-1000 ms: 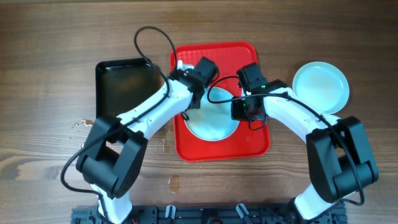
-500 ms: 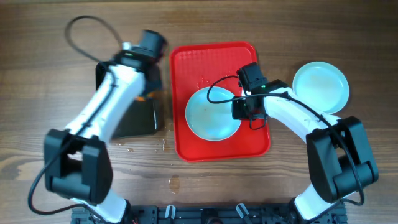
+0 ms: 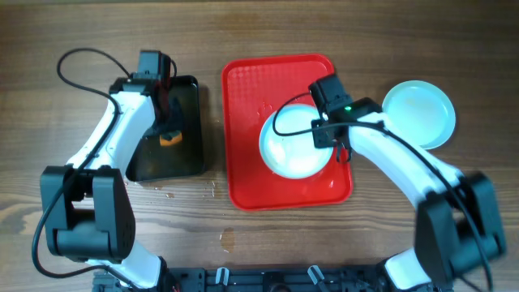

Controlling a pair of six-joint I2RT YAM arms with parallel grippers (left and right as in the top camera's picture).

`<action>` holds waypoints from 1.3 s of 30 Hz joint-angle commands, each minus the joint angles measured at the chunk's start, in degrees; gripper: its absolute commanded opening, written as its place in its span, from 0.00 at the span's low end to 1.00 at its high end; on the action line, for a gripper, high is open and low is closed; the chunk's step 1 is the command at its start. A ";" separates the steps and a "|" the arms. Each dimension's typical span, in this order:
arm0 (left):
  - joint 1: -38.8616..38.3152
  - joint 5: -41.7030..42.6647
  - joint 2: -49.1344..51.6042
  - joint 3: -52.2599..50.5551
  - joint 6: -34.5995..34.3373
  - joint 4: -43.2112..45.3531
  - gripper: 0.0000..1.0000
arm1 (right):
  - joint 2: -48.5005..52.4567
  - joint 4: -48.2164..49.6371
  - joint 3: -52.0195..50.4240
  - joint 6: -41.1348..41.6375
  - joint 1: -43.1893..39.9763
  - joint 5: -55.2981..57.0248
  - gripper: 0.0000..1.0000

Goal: Clean dirty plates on tray and stack at the side

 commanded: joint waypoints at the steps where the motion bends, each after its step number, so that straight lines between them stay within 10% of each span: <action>1: 0.26 0.94 -0.83 -2.78 1.07 1.36 0.14 | -9.42 -0.02 3.02 -3.13 4.94 16.61 0.04; 11: 0.26 0.94 -0.83 -2.91 1.07 1.57 0.43 | -11.72 -0.46 3.02 -3.76 19.39 47.36 0.04; 25: 0.26 0.94 -0.83 -2.91 1.05 1.53 0.49 | -11.72 -0.46 3.02 -6.21 21.18 47.74 0.04; 30: 0.26 0.96 -0.83 -2.91 0.87 1.53 0.62 | -11.72 -0.48 3.02 -6.23 21.18 47.74 0.04; 33: 0.26 0.96 -0.83 -2.91 0.87 1.53 1.00 | -11.72 -0.48 3.02 -6.21 21.18 47.74 0.04; 39: 0.26 0.96 -0.83 -2.91 0.87 1.53 1.00 | -11.72 -1.14 3.02 -4.59 21.22 47.25 0.04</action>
